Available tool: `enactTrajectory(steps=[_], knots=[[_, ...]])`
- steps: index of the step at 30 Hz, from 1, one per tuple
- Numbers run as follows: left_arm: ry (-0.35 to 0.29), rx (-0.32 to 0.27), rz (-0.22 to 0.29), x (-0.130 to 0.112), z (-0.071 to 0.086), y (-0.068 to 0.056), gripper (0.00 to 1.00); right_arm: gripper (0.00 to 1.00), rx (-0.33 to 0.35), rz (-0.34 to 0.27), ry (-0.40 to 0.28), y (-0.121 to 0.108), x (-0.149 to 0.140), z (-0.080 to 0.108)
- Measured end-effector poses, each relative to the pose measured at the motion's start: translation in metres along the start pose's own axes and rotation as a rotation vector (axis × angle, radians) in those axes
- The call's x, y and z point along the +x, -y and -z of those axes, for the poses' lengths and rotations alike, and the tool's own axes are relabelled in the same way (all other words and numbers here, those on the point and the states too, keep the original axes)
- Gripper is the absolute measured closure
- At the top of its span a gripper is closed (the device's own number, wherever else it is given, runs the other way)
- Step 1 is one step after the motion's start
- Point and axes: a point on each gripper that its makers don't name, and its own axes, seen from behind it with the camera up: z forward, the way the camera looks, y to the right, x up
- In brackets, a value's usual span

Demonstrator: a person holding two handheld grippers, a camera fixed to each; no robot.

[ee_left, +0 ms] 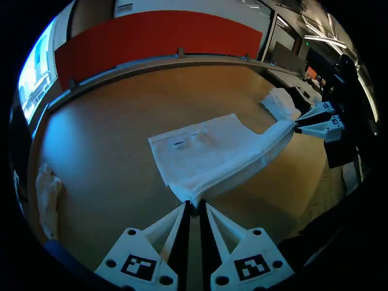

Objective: Fold towel

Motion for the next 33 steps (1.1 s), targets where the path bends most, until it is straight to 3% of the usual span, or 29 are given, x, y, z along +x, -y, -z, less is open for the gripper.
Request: enactTrajectory(steps=[6, 15, 21, 27, 33], knots=[[0.004, -0.002, 0.009, 0.008, -0.01, 0.005, 0.87, 0.85, -0.012, 0.006, 0.013, -0.011, 0.004, -0.01], [-0.013, 0.034, -0.025, 0.032, -0.037, 0.026, 0.87, 0.85, -0.031, 0.007, 0.026, -0.033, 0.011, -0.036], [-0.032, 0.052, -0.004, 0.051, -0.054, 0.038, 0.87, 0.85, -0.042, -0.016, 0.033, -0.046, 0.014, -0.053], [-0.023, 0.056, 0.001, 0.054, -0.068, 0.045, 0.87, 0.85, -0.047, -0.048, 0.044, -0.055, 0.012, -0.066], [-0.015, 0.061, -0.02, 0.054, -0.072, 0.049, 0.87, 0.85, -0.045, -0.049, 0.053, -0.057, 0.01, -0.072]])
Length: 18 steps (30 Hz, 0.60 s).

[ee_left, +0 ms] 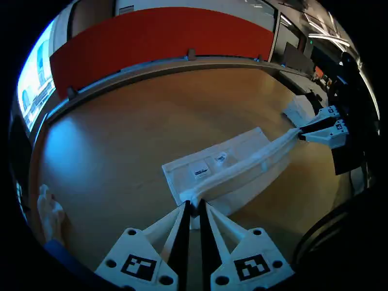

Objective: Fold towel

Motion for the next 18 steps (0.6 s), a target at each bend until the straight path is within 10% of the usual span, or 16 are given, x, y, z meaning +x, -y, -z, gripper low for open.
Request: enactTrajectory(steps=[18], knots=[[0.042, 0.086, -0.109, 0.004, -0.045, 0.023, 0.86, 0.85, -0.034, -0.009, 0.032, -0.016, 0.003, -0.038]])
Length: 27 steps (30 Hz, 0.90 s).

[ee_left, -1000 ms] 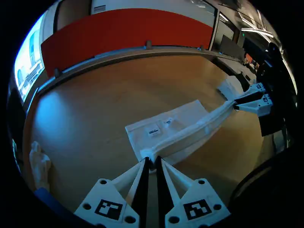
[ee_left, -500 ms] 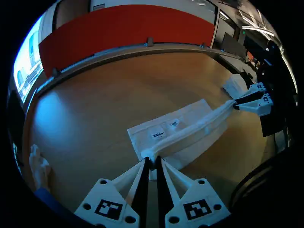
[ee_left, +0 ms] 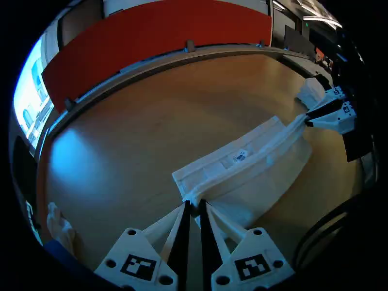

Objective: Fold towel

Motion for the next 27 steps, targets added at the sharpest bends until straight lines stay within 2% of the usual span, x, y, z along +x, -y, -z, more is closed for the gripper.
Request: enactTrajectory(steps=[9, 15, 19, 21, 27], knots=[[0.022, 0.008, -0.002, -0.004, -0.016, 0.005, 0.84, 0.84, -0.004, -0.045, 0.017, -0.004, -0.005, -0.014], [0.026, 0.018, -0.004, -0.006, -0.024, 0.007, 0.79, 0.84, -0.011, -0.05, 0.029, -0.005, -0.01, -0.022], [0.022, 0.048, 0.001, -0.007, -0.032, 0.015, 0.75, 0.82, -0.025, -0.057, 0.036, -0.01, -0.014, -0.029], [0.018, 0.069, 0.004, -0.006, -0.035, 0.02, 0.72, 0.79, -0.034, -0.063, 0.037, -0.013, -0.015, -0.032], [0.026, 0.089, 0.024, -0.009, -0.043, 0.025, 0.67, 0.71, -0.055, -0.081, 0.043, -0.019, -0.018, -0.042]])
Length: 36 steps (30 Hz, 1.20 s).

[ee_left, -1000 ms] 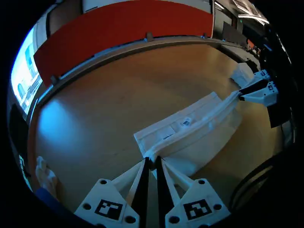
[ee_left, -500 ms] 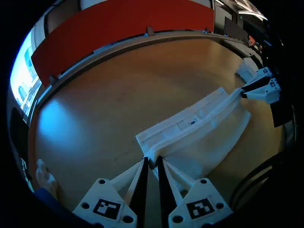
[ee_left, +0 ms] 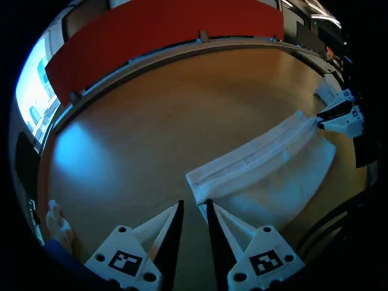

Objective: Fold towel

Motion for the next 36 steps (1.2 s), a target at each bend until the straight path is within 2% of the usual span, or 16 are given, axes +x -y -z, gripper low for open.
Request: enactTrajectory(steps=[4, 10, 12, 18, 20, 26, 28, 32, 34, 36], knots=[[-0.002, 0.016, 0.008, 0.002, -0.002, 0.004, 0.62, 0.67, -0.017, 0.001, 0.003, -0.003, 0.0, -0.004], [-0.004, 0.042, 0.01, 0.005, -0.003, 0.011, 0.58, 0.39, -0.053, 0.011, 0.001, -0.01, 0.004, -0.008], [-0.008, 0.055, 0.014, 0.006, -0.002, 0.016, 0.57, 0.35, -0.066, 0.016, -0.002, -0.013, 0.007, -0.008], [-0.012, 0.065, 0.043, 0.009, 0.0, 0.021, 0.52, 0.34, -0.095, 0.028, -0.007, -0.019, 0.012, -0.009], [-0.014, 0.072, 0.049, 0.011, 0.001, 0.024, 0.46, 0.34, -0.099, 0.025, -0.008, -0.02, 0.013, -0.01], [-0.018, 0.091, 0.073, 0.013, 0.001, 0.034, 0.35, 0.32, -0.116, 0.015, -0.016, -0.025, 0.017, -0.01], [-0.021, 0.093, 0.083, 0.014, 0.002, 0.036, 0.32, 0.3, -0.122, 0.014, -0.02, -0.027, 0.018, -0.01], [-0.031, 0.09, 0.099, 0.016, 0.006, 0.037, 0.27, 0.15, -0.128, 0.015, -0.032, -0.029, 0.022, -0.008], [-0.034, 0.087, 0.101, 0.016, 0.007, 0.038, 0.19, 0.12, -0.129, 0.015, -0.037, -0.029, 0.024, -0.006], [-0.035, 0.085, 0.101, 0.016, 0.009, 0.037, 0.15, 0.11, -0.13, 0.015, -0.041, -0.029, 0.026, -0.005]])
